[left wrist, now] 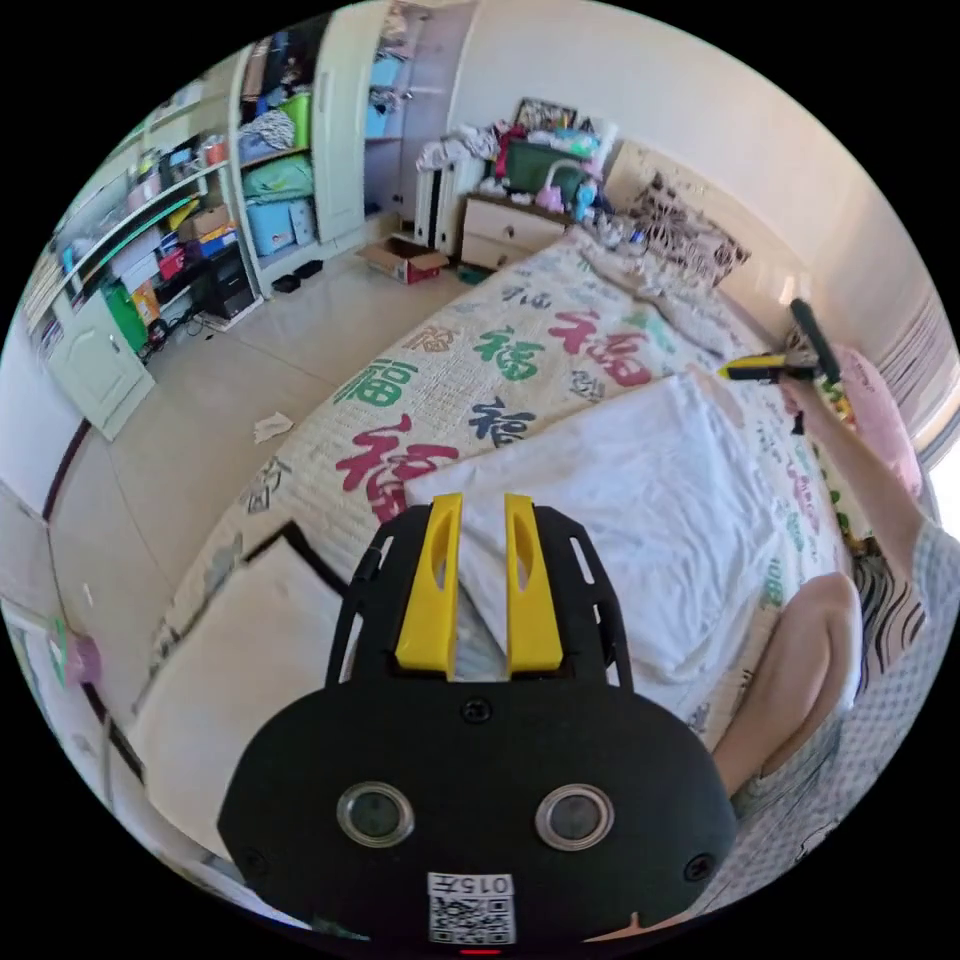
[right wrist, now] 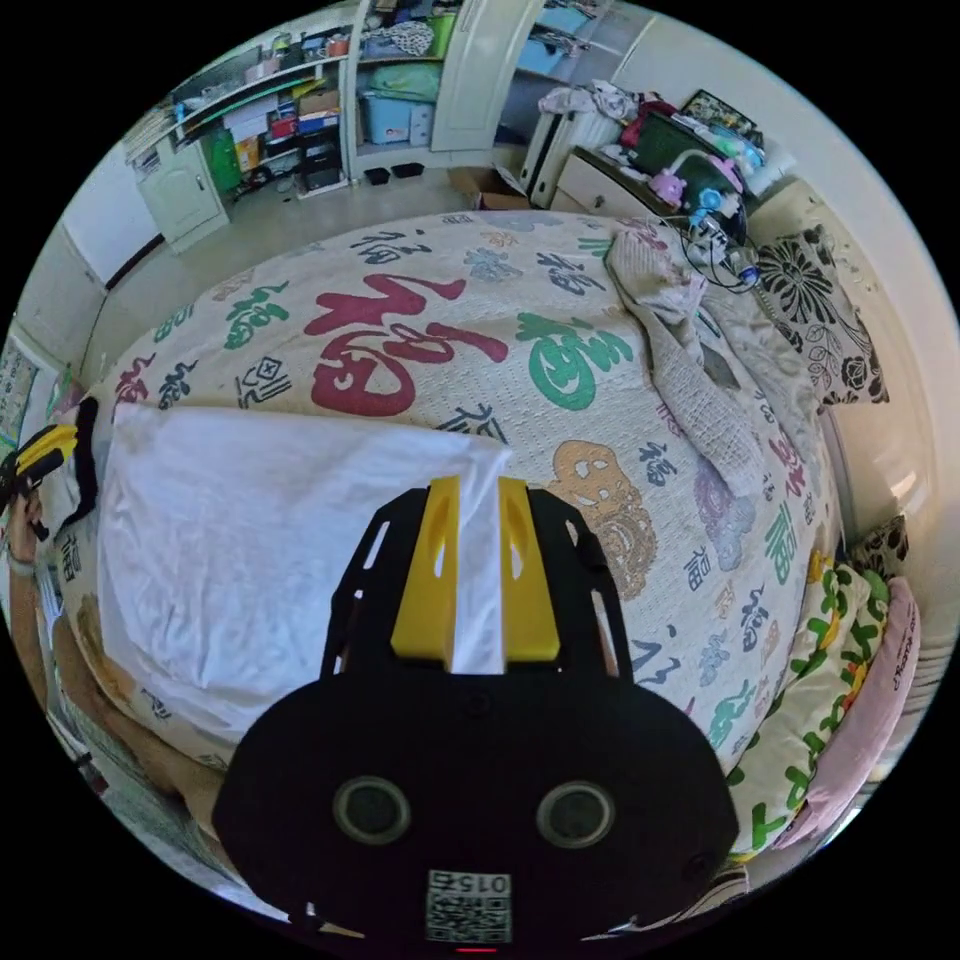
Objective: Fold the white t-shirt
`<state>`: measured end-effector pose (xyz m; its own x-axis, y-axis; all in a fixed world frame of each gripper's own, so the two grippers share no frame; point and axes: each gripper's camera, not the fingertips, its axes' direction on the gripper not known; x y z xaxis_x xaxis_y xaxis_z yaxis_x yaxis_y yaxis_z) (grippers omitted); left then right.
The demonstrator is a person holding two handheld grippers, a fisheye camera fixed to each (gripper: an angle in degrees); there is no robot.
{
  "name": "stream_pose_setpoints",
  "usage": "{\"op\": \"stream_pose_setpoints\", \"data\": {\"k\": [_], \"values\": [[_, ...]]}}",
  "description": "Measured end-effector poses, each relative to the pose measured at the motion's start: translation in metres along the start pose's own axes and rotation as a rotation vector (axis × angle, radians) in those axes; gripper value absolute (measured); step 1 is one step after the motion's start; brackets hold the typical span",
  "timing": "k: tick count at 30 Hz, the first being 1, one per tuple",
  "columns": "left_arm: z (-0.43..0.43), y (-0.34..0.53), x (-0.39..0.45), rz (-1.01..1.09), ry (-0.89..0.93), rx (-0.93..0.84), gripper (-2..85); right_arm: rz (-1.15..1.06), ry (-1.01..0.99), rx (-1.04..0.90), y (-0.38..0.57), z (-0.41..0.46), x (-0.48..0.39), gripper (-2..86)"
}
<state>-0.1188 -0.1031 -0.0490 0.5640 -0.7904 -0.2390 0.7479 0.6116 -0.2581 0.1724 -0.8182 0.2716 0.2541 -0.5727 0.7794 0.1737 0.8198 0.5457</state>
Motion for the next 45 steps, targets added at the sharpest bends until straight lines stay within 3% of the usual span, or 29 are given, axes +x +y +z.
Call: {"op": "stream_pose_setpoints", "data": {"k": [4,9,11,14,19,22,25,31,38,45], "values": [[-0.032,0.096,0.003,-0.129,0.114,0.024,7.7,-0.259,-0.289,0.172,0.088,-0.047,-0.092,7.3],[-0.024,0.15,0.008,-0.239,0.14,-0.021,8.1,-0.568,-0.532,0.14,0.157,-0.059,-0.236,8.9],[-0.025,0.131,0.008,-0.212,0.16,0.009,8.7,-0.791,-0.489,-0.018,0.181,-0.054,-0.299,11.1],[-0.02,0.086,0.002,-0.184,0.128,0.063,8.7,-0.858,-0.432,-0.049,0.209,-0.045,-0.344,11.5],[0.021,0.008,-0.023,-0.277,0.083,-0.01,10.7,-0.861,-0.285,-0.064,0.242,-0.026,-0.38,11.3],[0.047,-0.025,-0.036,-0.35,0.06,-0.048,10.9,-0.807,-0.32,-0.063,0.251,-0.027,-0.37,9.8],[0.073,-0.047,-0.041,-0.409,0.0,-0.081,10.3,-0.715,-0.369,-0.057,0.251,-0.031,-0.347,2.8],[0.115,-0.067,-0.034,-0.422,0.005,-0.184,1.0,-0.632,-0.48,-0.081,0.254,-0.053,-0.291,0.1],[0.067,-0.122,0.021,-0.273,0.204,0.005,-0.6,-0.403,-0.579,0.049,0.267,-0.135,-0.157,-0.3],[0.069,-0.202,0.126,-0.137,0.315,0.067,-0.7,-0.075,-0.689,0.192,0.302,-0.2,0.016,-0.2]]}}
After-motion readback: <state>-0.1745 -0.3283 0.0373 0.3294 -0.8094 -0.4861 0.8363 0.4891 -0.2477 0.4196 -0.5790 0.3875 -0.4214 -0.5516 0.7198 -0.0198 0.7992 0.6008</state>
